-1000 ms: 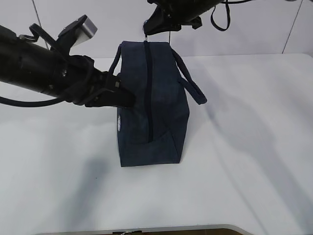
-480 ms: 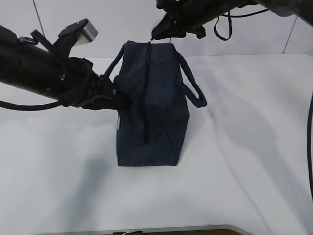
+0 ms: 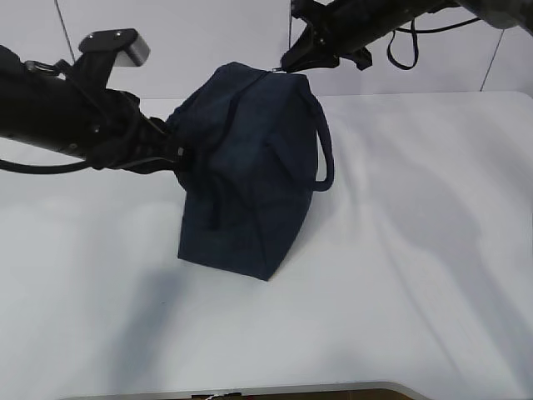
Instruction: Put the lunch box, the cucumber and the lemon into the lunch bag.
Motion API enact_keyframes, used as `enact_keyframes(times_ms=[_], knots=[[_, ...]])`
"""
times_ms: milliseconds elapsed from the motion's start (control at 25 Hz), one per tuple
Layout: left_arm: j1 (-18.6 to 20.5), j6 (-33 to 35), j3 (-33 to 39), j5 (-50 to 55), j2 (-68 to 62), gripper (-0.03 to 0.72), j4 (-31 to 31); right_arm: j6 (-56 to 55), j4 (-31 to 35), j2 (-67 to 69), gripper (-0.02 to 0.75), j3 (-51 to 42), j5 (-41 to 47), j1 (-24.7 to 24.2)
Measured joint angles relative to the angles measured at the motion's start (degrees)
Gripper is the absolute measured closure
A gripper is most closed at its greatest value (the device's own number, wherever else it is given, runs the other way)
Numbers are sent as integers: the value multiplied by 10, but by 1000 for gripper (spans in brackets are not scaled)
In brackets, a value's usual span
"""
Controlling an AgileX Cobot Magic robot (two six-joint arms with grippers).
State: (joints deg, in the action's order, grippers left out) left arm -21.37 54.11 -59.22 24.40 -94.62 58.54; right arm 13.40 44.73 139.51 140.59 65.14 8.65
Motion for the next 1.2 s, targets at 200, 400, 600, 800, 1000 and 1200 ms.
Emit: enact_keyframes(times_ms=[200, 400, 600, 800, 1000, 1200], knots=[[24, 1, 0, -111, 0, 700, 0, 9, -14, 0, 733, 0, 50, -13], [31, 3, 1, -196, -1, 700, 0, 18, -14, 0, 733, 3, 59, -14], [31, 4, 3, -235, -2, 700, 1, 6, -31, 1, 733, 46, 69, -14], [31, 4, 3, -250, -2, 700, 2, -63, -33, 2, 733, 82, 77, -14], [31, 4, 3, -250, -2, 700, 3, -129, -38, 16, 733, 86, 77, -14], [31, 4, 3, -250, -2, 700, 3, -153, -57, 23, 733, 86, 77, -14]])
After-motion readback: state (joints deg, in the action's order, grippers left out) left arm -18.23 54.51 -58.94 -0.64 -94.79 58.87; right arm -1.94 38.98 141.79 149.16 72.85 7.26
